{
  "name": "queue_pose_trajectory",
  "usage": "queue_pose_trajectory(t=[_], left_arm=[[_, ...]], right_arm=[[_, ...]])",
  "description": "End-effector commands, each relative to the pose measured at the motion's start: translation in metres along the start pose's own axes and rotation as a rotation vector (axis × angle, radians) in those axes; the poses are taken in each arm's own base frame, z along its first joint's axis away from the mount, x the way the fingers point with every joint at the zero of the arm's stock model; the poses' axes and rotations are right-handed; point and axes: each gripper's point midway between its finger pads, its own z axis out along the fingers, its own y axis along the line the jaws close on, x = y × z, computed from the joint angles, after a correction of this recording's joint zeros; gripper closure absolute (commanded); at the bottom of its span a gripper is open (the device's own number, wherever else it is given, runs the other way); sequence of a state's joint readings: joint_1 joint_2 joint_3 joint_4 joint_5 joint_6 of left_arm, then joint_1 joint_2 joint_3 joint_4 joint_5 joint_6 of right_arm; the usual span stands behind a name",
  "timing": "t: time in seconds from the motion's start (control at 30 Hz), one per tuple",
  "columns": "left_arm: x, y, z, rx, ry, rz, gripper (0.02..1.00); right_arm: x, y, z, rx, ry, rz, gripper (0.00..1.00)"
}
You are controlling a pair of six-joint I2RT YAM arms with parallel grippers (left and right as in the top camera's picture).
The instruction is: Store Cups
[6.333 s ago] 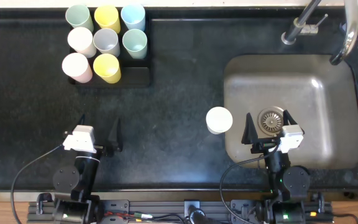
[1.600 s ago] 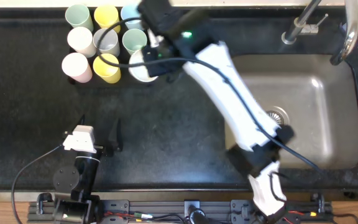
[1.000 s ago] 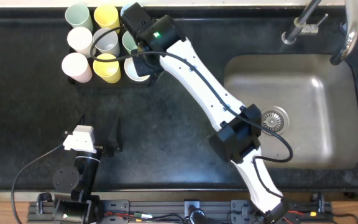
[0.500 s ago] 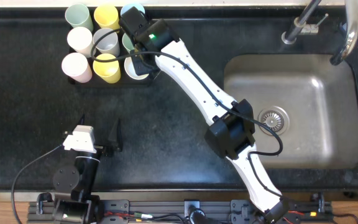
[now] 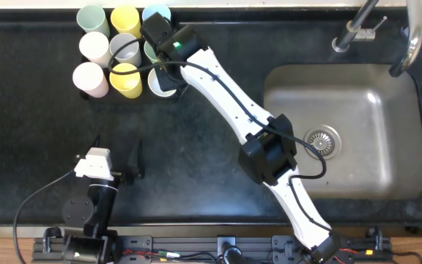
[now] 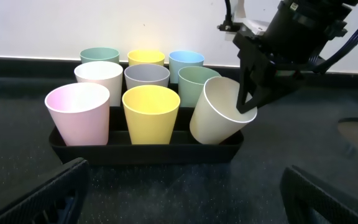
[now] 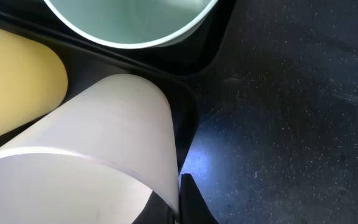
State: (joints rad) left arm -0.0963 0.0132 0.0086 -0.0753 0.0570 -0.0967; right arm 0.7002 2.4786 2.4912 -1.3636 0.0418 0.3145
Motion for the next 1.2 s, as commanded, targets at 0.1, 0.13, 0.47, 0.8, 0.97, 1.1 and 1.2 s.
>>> queue_pose_trajectory(t=[0.1, 0.13, 0.47, 0.8, 0.97, 1.1, 1.2], left_arm=[[0.0, -0.001, 0.0, 0.008, 0.0, 0.018, 0.018], [0.0, -0.001, 0.0, 0.008, 0.0, 0.018, 0.018], [0.0, -0.001, 0.0, 0.008, 0.0, 0.018, 0.018], [0.0, -0.001, 0.0, 0.008, 0.0, 0.018, 0.018], [0.0, -0.001, 0.0, 0.008, 0.0, 0.018, 0.018], [0.0, -0.001, 0.0, 0.008, 0.0, 0.018, 0.018], [0.0, -0.001, 0.0, 0.008, 0.0, 0.018, 0.018]], right_arm=[[-0.008, 0.002, -0.006, -0.005, -0.031, 0.007, 0.954], [-0.008, 0.002, -0.006, -0.005, -0.031, 0.007, 0.939], [-0.012, 0.002, -0.023, -0.015, -0.059, 0.01, 0.404], [-0.037, -0.029, -0.169, -0.046, -0.328, -0.039, 0.231], [-0.03, -0.085, -0.232, -0.002, -0.399, -0.013, 0.156], [-0.012, -0.136, -0.257, 0.058, -0.389, 0.031, 0.062], [0.001, -0.164, -0.268, 0.095, -0.396, 0.035, 0.06]])
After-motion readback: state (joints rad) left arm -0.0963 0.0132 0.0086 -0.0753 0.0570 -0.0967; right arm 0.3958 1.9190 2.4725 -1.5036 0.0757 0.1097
